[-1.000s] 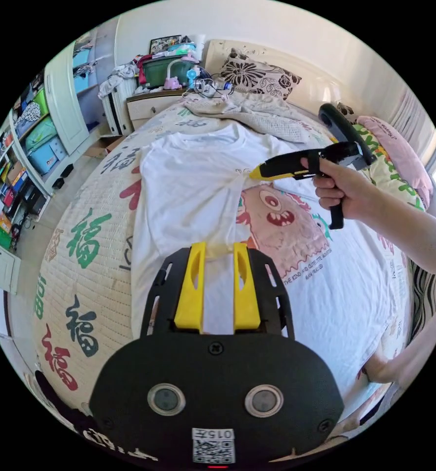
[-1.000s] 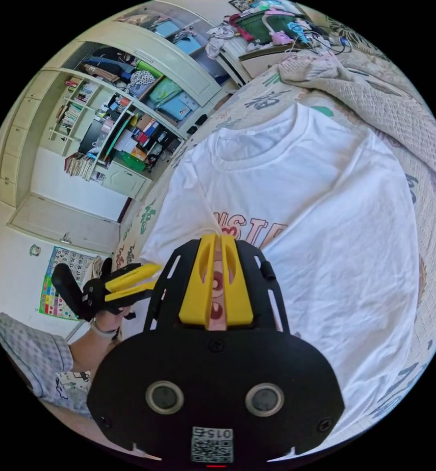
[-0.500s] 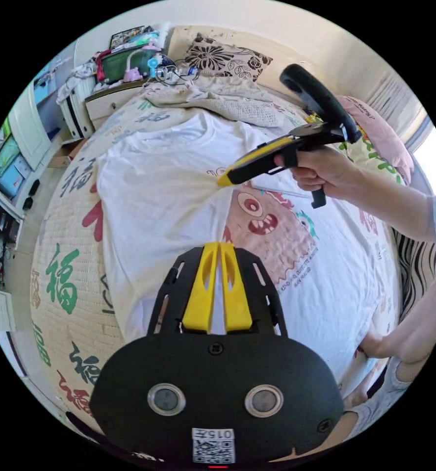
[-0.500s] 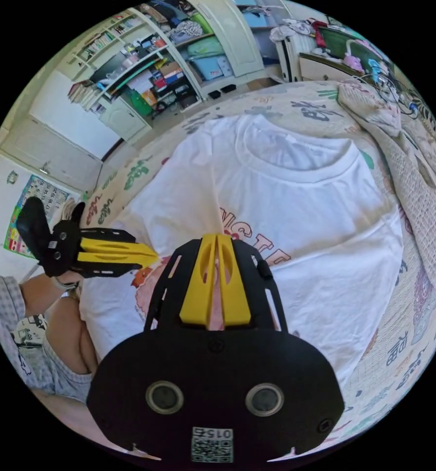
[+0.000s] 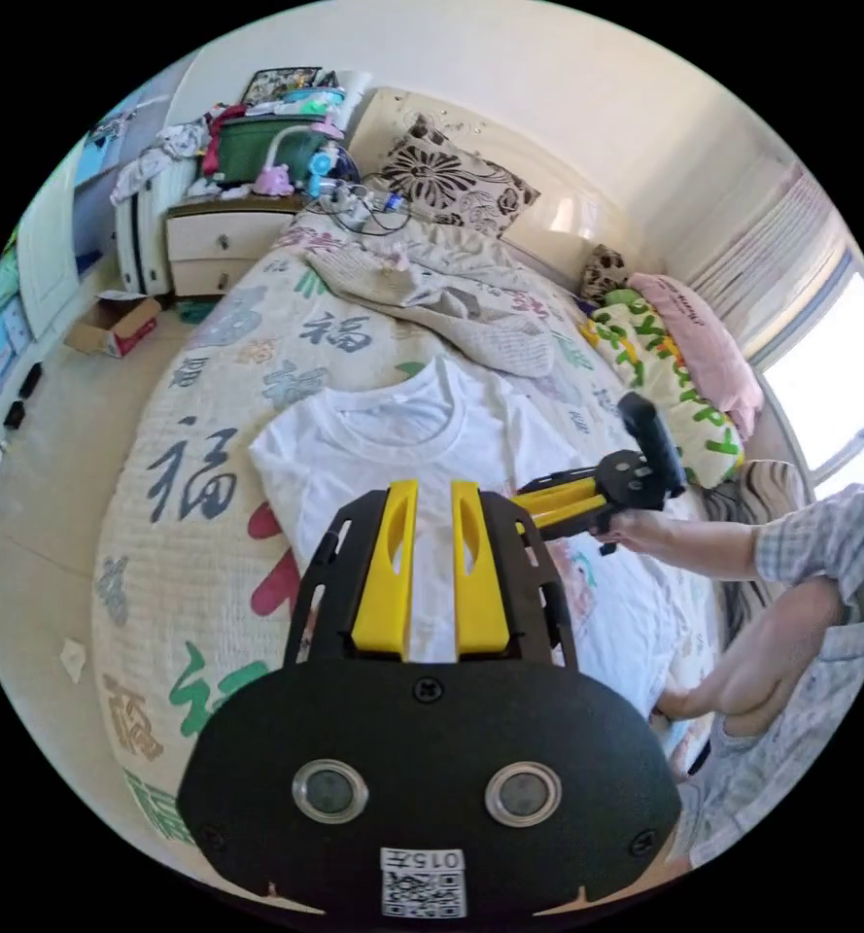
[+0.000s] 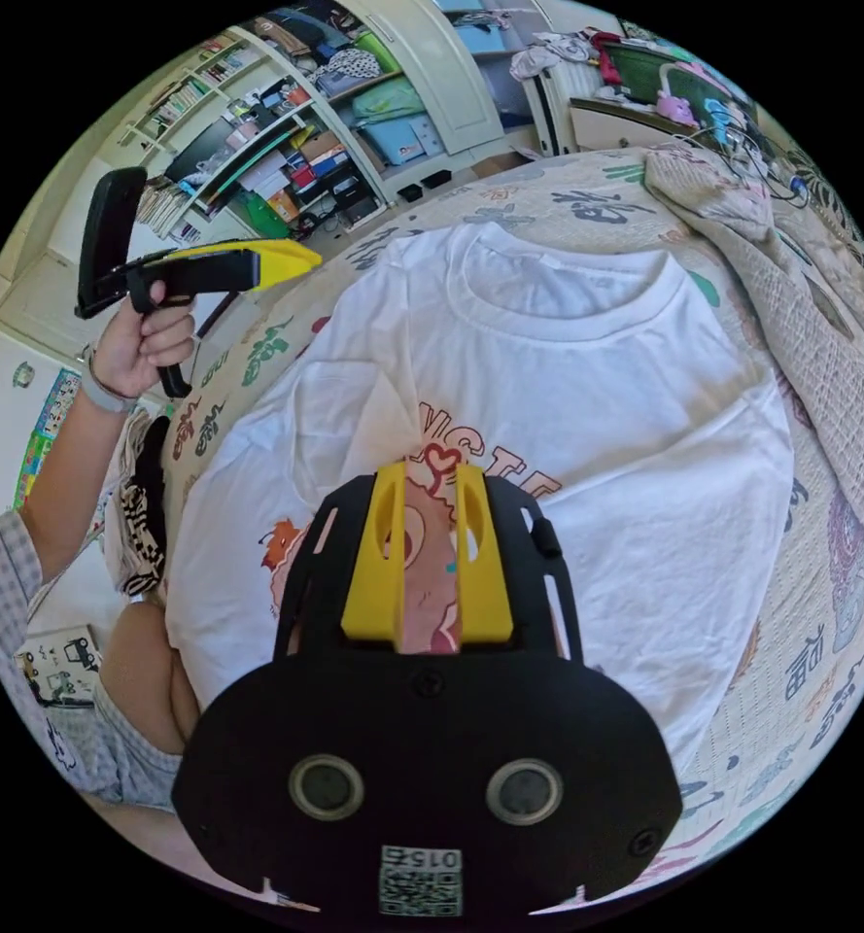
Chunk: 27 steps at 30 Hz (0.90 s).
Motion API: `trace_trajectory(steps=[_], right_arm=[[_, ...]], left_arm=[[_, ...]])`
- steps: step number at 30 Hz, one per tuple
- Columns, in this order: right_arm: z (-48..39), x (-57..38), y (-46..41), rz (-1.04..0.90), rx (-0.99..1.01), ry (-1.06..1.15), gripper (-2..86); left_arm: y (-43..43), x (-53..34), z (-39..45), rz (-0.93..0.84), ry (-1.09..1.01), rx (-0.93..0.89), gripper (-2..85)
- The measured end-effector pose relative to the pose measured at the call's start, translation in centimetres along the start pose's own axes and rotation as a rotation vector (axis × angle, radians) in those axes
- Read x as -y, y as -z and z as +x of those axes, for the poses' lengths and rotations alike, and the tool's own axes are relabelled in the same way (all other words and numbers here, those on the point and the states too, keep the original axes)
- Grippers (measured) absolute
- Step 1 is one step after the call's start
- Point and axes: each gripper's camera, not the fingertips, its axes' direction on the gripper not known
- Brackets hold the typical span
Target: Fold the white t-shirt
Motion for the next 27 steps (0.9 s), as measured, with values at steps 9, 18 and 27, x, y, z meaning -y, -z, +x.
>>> trace_trajectory(steps=[9, 18, 27], right_arm=[[-1.4, -0.6, 2.4, 0.065, -0.035, 0.075, 10.5], [0.5, -3.2, 5.4, 0.120, 0.038, 0.074, -0.1], [3.1, -8.1, 8.3, 0.043, 0.139, 0.031, 9.4]], left_arm=[[-4.1, -3.3, 3.8, -0.214, 0.145, 0.248, 8.9], [-4.1, -6.3, 9.6, 0.000, 0.119, 0.422, 1.4], [-4.1, -9.3, 11.9, 0.037, 0.113, 0.324, 6.9]])
